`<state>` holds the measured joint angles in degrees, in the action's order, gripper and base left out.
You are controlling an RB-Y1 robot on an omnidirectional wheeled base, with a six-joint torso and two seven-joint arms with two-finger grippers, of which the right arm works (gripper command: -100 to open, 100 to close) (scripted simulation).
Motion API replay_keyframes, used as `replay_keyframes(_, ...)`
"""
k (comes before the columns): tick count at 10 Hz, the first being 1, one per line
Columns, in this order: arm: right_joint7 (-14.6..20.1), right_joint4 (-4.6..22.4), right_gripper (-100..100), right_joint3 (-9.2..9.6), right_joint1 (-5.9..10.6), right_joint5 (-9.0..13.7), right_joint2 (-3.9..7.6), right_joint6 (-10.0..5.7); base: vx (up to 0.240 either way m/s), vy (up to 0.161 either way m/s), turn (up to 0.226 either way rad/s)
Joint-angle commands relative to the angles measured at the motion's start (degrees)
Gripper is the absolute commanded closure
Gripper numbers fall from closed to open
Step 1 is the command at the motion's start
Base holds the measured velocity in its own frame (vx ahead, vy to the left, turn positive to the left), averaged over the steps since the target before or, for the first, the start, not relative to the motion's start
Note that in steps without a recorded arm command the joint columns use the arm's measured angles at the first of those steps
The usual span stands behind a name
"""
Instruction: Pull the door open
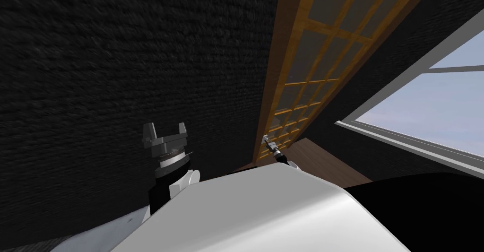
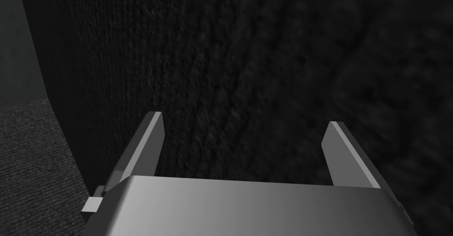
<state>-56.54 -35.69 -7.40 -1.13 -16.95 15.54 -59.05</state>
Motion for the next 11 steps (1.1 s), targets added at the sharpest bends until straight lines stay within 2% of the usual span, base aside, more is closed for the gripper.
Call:
replay_keyframes(1,2.35,0.23,100,0.49,0.19,0.54,-0.25,0.00,-0.026,-0.008,0.058)
replay_keyframes(6,10.02,0.17,100,1.40,0.37,3.07,-0.16,0.36,-0.034,-0.014,0.065)
replay_keyframes(7,10.42,0.17,100,1.40,0.37,3.07,-0.16,0.36,-0.030,-0.010,0.024)
replay_keyframes(10,15.76,0.12,100,2.08,0.51,4.97,-0.10,0.63,-0.033,-0.014,0.063)
replay_keyframes(11,16.22,0.12,100,2.08,0.51,4.97,-0.10,0.63,-0.035,-0.020,0.051)
